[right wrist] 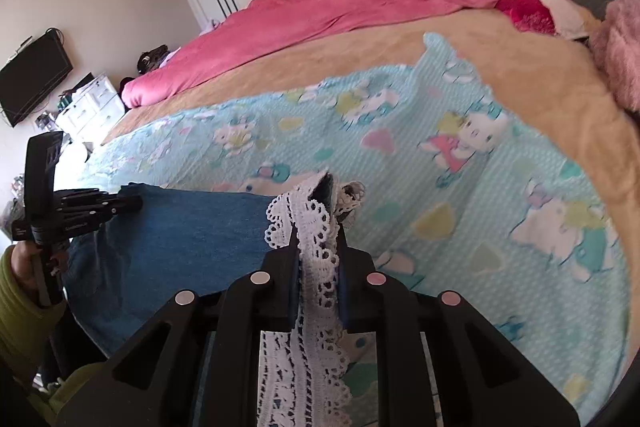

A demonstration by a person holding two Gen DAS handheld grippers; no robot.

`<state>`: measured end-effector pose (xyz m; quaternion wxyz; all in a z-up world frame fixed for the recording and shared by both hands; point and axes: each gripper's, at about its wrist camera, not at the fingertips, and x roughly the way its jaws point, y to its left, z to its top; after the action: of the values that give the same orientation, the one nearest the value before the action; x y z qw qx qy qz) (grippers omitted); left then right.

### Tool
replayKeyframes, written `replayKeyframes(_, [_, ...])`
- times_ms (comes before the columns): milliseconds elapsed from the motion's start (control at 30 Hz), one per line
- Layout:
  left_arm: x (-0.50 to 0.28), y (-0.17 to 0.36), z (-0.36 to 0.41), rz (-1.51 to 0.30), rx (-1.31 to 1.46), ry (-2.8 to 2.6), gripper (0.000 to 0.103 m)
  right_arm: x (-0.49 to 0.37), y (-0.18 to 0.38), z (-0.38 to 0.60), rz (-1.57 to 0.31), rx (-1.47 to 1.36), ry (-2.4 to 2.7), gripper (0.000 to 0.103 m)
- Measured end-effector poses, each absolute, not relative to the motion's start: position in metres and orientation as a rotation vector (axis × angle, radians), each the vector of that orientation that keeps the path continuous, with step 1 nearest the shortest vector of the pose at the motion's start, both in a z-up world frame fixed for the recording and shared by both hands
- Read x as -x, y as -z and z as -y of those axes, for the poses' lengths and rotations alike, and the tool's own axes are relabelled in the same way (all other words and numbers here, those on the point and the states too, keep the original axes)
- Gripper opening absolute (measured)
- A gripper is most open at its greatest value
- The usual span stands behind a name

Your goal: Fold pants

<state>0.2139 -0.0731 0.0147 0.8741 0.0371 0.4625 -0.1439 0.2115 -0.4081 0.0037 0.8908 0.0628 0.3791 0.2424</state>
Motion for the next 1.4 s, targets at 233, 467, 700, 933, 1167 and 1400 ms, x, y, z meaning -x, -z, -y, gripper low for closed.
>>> replayKeyframes(233, [-0.252,-0.017,0.11,-0.946,-0.116,0.278,0.006,-0.256,-0.025,0.421,-0.753,-0.053,-0.44,0.013])
replayKeyframes(467, [-0.28,0.032,0.117,-1.019,-0.145,0.222,0.018,-0.298,0.038,0.426,-0.893,-0.012,-0.324,0.026])
replayKeyframes(700, [-0.245,0.02,0.088,-0.964,-0.125,0.206,0.036,-0.247,0.025,0.468,-0.834,-0.196,-0.255,0.043])
replayKeyframes(933, [-0.179,-0.009,0.09,-0.884,-0.094,0.295,0.041,-0.166,0.014,0.486,-0.865,-0.214,-0.253,0.046])
replayKeyframes(1167, [-0.109,0.018,0.121,-0.927,-0.21,0.454,0.041,-0.142,0.035,0.484,-0.942,-0.314,-0.274,0.054])
replayKeyframes(1400, [-0.102,0.036,0.13,-0.947,-0.245,0.461,0.0,-0.145,0.045,0.476,-0.974,-0.332,-0.3,0.02])
